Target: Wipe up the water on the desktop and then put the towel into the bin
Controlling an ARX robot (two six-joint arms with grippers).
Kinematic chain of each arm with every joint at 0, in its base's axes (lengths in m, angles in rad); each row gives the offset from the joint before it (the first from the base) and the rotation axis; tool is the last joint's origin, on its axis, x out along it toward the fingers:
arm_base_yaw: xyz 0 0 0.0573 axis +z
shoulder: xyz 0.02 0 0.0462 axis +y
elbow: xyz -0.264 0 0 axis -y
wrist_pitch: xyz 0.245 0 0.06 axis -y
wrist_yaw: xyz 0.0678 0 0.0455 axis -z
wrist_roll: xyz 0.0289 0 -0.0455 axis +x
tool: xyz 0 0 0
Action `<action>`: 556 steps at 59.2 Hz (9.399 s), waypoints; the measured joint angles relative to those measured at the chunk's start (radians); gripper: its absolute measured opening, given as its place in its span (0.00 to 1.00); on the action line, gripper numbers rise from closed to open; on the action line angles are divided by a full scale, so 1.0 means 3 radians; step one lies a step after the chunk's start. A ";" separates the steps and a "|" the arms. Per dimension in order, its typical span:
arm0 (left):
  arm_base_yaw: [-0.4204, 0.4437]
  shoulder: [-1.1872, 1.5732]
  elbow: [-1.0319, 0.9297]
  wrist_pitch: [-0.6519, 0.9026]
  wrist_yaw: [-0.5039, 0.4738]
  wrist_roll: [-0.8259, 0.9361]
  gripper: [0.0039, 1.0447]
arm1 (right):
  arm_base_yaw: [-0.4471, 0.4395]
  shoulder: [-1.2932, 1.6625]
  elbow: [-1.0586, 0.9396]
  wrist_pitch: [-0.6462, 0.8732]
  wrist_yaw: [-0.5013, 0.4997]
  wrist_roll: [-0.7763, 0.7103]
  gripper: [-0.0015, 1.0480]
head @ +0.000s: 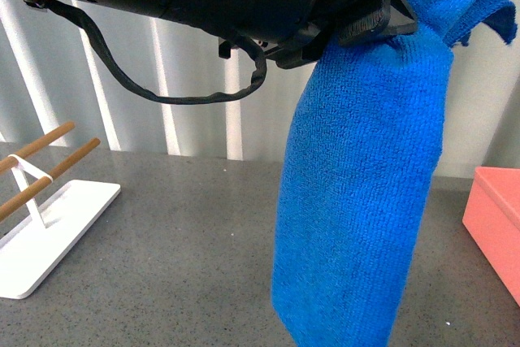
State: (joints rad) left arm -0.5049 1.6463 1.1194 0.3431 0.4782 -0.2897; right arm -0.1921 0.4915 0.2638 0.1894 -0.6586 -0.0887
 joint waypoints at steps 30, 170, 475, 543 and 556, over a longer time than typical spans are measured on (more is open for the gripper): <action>-0.0127 0.0056 0.0025 -0.0013 -0.0084 -0.0181 0.08 | 0.0834 0.1743 0.0102 0.0987 -0.0320 0.0048 0.93; 0.1269 -0.0308 -0.0810 -0.0523 -0.0051 0.0559 0.94 | 0.0345 0.2754 0.0966 0.1269 0.0233 0.0153 0.04; 0.1689 -0.5475 -0.3648 -0.1142 -0.1592 0.0958 0.94 | 0.1981 0.5983 0.3396 -0.0599 0.1353 -0.0417 0.04; 0.1689 -0.5475 -0.3649 -0.1142 -0.1592 0.0958 0.94 | 0.0809 0.4824 0.2677 -0.0132 0.1531 -0.1307 0.04; 0.1689 -0.5475 -0.3649 -0.1142 -0.1592 0.0958 0.94 | 0.0540 0.3878 0.3011 -0.0258 0.1459 -0.0933 0.04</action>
State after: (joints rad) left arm 0.0017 0.0036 0.0246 0.0006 0.0006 -0.0025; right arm -0.0299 1.6550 1.1671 0.1120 -0.2211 -0.3687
